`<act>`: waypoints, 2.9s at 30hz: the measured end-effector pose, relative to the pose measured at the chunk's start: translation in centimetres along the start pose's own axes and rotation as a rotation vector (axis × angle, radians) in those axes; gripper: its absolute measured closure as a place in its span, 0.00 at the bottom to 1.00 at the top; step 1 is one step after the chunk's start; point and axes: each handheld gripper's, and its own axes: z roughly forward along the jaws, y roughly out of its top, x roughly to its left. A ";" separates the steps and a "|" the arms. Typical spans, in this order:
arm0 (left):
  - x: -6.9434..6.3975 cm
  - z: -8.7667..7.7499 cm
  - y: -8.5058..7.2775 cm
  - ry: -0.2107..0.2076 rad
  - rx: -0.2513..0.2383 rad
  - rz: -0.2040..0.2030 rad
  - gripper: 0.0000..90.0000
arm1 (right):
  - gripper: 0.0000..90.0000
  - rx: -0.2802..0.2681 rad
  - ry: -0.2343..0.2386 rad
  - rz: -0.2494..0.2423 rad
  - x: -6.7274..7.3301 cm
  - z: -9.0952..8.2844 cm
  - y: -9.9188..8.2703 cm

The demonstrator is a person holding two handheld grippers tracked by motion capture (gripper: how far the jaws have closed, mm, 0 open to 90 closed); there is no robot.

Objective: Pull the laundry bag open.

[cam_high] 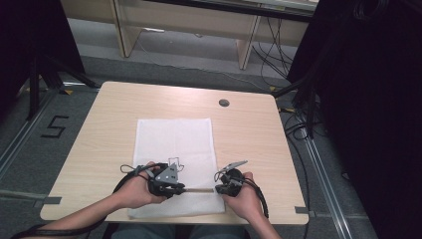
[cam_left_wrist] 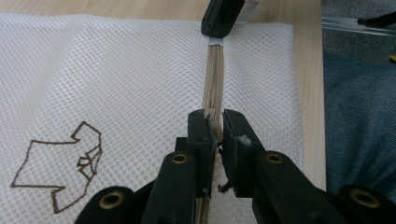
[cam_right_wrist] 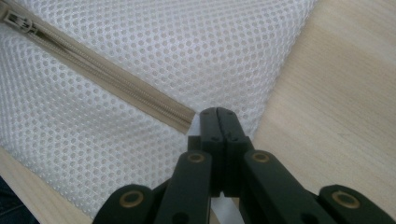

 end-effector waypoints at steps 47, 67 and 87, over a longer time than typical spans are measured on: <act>0.3 -1.1 -1.2 -0.003 -0.004 -0.028 0.91 | 1.00 -0.010 0.002 -0.011 -0.2 0.0 0.0; 0.4 -1.3 -1.7 -0.012 -0.011 -0.037 0.91 | 1.00 -0.004 -0.002 -0.010 -0.1 0.0 0.0; 0.6 -2.0 -2.1 -0.002 -0.001 -0.014 0.91 | 1.00 -0.006 -0.003 -0.014 -0.2 0.0 0.0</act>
